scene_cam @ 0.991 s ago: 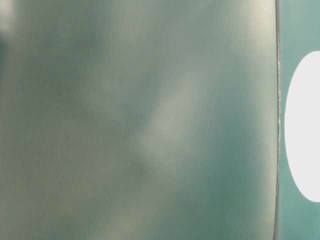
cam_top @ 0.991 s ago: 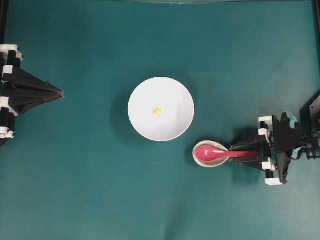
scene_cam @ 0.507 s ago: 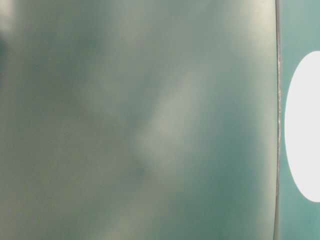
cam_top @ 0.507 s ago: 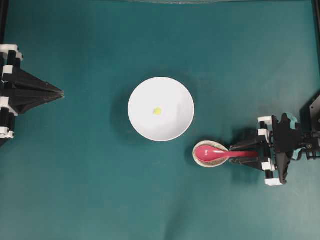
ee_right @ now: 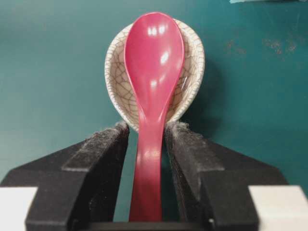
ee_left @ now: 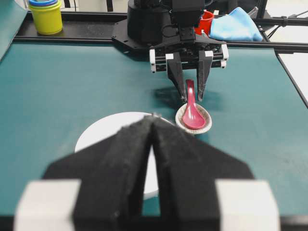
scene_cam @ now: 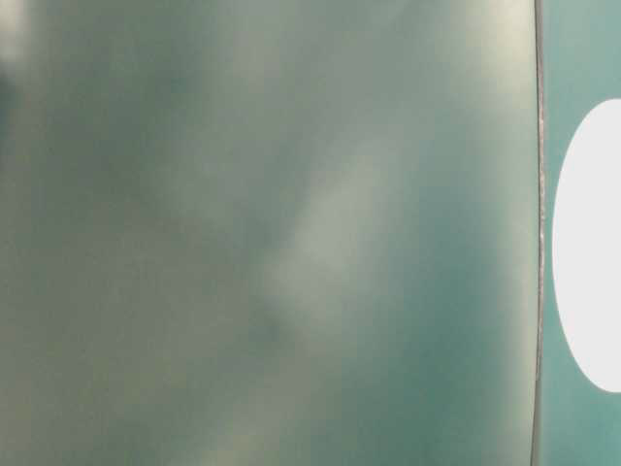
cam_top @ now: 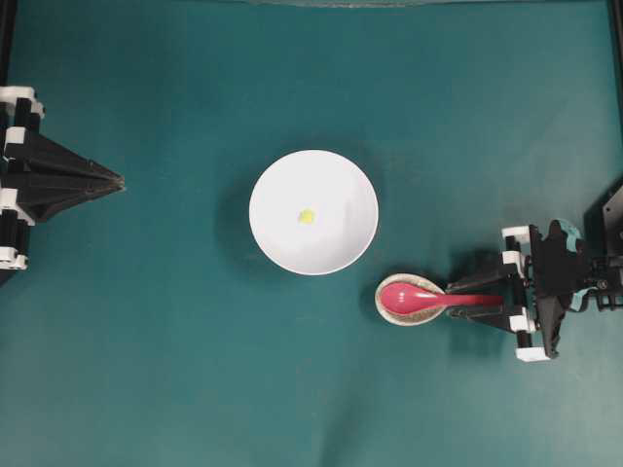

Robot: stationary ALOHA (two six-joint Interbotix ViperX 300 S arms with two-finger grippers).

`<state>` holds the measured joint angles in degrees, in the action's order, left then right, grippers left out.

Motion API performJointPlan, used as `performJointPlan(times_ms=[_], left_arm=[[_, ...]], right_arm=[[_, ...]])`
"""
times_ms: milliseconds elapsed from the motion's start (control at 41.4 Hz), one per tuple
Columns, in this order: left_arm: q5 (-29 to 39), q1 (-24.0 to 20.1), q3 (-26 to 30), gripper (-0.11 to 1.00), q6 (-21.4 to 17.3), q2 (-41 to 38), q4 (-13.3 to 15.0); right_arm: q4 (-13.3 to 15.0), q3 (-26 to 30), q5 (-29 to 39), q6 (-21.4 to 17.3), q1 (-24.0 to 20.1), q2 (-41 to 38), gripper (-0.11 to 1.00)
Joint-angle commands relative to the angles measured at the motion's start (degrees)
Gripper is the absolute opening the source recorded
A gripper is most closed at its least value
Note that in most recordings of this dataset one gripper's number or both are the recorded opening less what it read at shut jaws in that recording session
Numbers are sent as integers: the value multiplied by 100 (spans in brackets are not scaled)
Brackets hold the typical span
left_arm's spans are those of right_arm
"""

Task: Scoop the yellow hexagonal prism block from the bowl with a spoon using the right arm.
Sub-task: 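Hold the red spoon handle firmly in the right gripper, then lift the red spoon off the rest and carry it over the bowl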

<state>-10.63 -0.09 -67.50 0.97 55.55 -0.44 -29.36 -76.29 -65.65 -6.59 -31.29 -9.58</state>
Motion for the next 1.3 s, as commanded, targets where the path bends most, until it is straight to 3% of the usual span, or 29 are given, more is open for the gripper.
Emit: performJointPlan(times_ms=[0,169,411,604,821,942,1063,1281], left_arm=[[-26,-9,123,5,9,-53,-18],[-35,-9,123,5,9,-53,-18],[-35,-9,132,5,9,-44,-9],[-53,-9,141,5,9,-9,-18],[-62,-9,149,5,9,9,-18],[-62,-9,149,5,9,9,-18],[-70,-9,158,5,9,9,-18],[-70,-9,149,5,9,9,-9]], right_arm=[[-9,35,-62,9,-26,70,42],[-9,35,-62,9,-26,88,25],[-9,-18,132,123,-18,633,24],[-9,-18,650,800,70,1547,24],[-9,299,1951,1819,624,2681,24],[-9,606,3006,2285,1099,3252,24],[-9,958,4017,2514,1591,3630,24],[9,1679,5713,2549,2505,3814,24]])
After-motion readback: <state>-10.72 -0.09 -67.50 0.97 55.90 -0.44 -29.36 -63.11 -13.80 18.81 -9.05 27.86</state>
